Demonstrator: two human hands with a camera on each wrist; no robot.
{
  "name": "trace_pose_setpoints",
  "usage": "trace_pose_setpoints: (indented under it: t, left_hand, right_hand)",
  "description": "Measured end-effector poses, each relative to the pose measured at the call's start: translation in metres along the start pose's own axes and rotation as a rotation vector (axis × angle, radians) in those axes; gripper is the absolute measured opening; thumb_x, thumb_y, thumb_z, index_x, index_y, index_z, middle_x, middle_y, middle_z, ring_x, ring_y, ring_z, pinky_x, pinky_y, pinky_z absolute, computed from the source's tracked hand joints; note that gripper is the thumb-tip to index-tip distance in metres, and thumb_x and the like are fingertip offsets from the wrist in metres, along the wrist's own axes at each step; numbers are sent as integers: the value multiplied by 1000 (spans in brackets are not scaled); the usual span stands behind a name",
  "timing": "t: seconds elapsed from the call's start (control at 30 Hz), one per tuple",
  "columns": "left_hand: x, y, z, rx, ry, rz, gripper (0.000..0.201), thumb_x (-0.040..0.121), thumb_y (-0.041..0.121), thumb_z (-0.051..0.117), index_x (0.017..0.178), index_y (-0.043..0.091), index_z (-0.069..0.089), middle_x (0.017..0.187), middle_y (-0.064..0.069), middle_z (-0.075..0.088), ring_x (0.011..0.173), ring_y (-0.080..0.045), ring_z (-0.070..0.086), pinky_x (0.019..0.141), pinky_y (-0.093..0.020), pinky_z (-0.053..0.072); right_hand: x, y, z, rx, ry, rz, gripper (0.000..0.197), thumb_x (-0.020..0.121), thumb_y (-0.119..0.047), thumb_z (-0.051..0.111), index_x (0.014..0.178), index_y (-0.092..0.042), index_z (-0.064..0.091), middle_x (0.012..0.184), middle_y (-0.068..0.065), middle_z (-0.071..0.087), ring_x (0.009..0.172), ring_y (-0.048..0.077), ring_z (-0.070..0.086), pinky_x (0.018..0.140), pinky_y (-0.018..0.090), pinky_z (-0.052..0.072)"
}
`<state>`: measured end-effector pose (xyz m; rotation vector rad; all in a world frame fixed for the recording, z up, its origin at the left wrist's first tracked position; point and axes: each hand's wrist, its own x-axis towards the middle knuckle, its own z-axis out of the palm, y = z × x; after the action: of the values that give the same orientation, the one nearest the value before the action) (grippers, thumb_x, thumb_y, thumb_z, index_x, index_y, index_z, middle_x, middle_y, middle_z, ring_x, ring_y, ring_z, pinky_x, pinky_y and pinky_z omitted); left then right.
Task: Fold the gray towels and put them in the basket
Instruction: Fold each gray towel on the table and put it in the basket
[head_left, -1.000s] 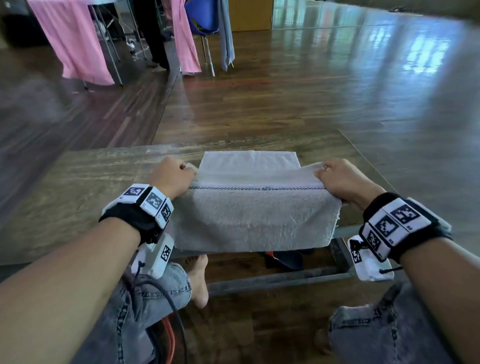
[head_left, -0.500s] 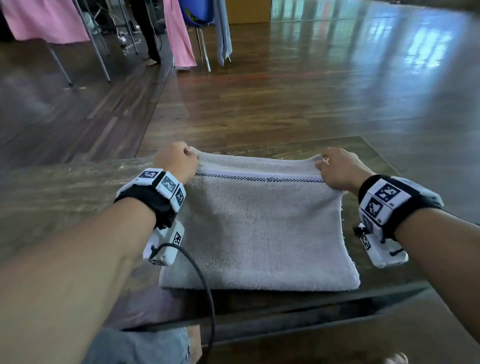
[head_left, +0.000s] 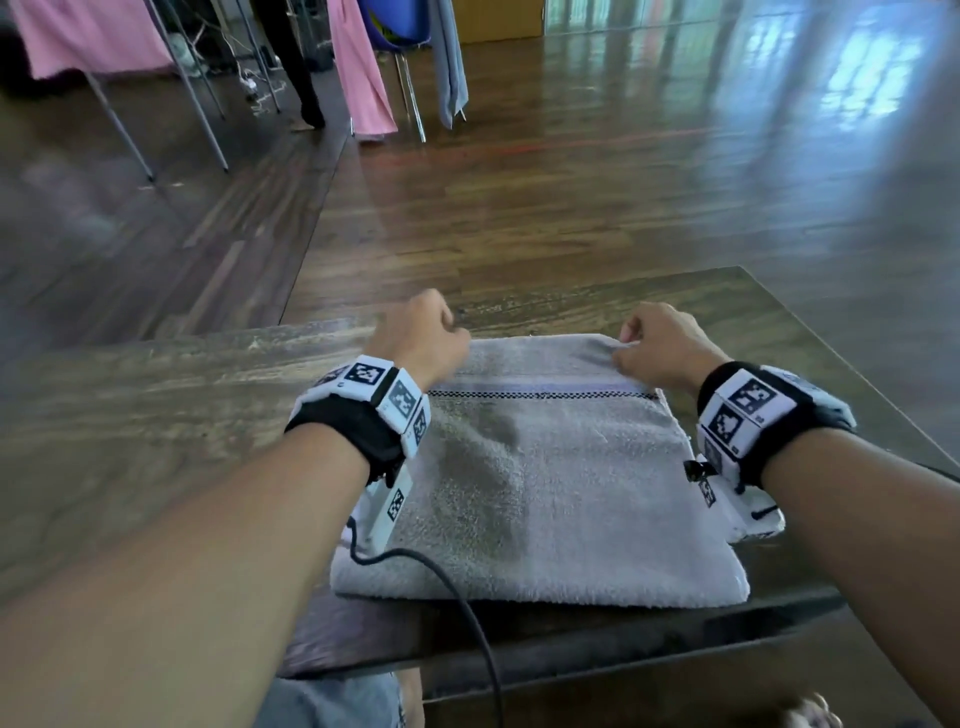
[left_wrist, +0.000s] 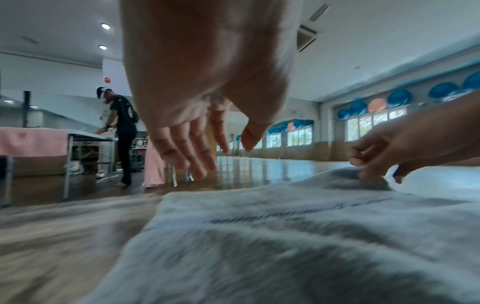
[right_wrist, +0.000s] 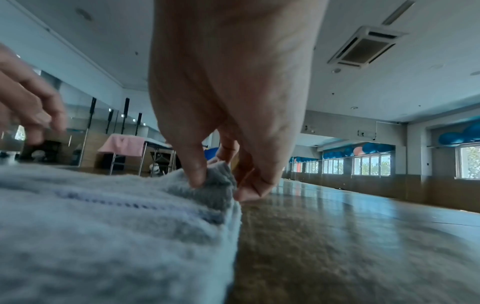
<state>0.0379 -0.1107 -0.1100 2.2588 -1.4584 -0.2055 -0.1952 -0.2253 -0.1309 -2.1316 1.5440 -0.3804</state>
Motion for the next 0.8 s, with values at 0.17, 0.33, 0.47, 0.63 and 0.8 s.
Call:
trace_pose_setpoints:
  t: [0.17, 0.33, 0.47, 0.63, 0.8]
  left_hand:
    - [-27, 54, -6, -156, -180, 413, 27, 91, 25, 67, 116, 20, 60, 112, -7, 60, 86, -15, 61, 65, -24, 50]
    - [-54, 90, -13, -252, -50, 460, 32, 85, 44, 73, 104, 23, 61, 103, -1, 63, 92, -16, 63, 86, -45, 53]
    - [-65, 94, -25, -307, 24, 496, 26, 87, 51, 68, 98, 27, 65, 94, 5, 63, 85, -12, 61, 87, -47, 51]
    - [-69, 91, -33, -393, 76, 484, 27, 81, 42, 79, 85, 18, 70, 78, 5, 69, 74, -12, 65, 71, -35, 55]
    - [-63, 91, -32, -349, -40, 490, 27, 75, 42, 84, 82, 18, 73, 77, 7, 70, 72, -13, 67, 63, -21, 52]
  right_hand:
    - [-41, -25, -17, 255, 203, -210, 11, 84, -17, 73, 82, -21, 62, 71, -4, 65, 59, 7, 55, 43, 8, 35]
    - [-86, -37, -31, 535, 270, -241, 11, 86, -23, 78, 87, -20, 68, 72, 1, 72, 61, 10, 65, 55, 25, 53]
    - [-107, -35, -37, 750, 135, -193, 4, 91, -21, 74, 93, -19, 76, 78, 5, 76, 74, 25, 72, 80, 45, 62]
    - [-112, -37, -39, 917, 83, -186, 20, 98, -12, 63, 87, -15, 80, 84, 9, 77, 76, 19, 71, 75, 33, 59]
    - [-105, -31, -41, 742, 145, -157, 38, 96, -14, 67, 68, -36, 79, 65, -4, 73, 63, 14, 65, 68, 34, 63]
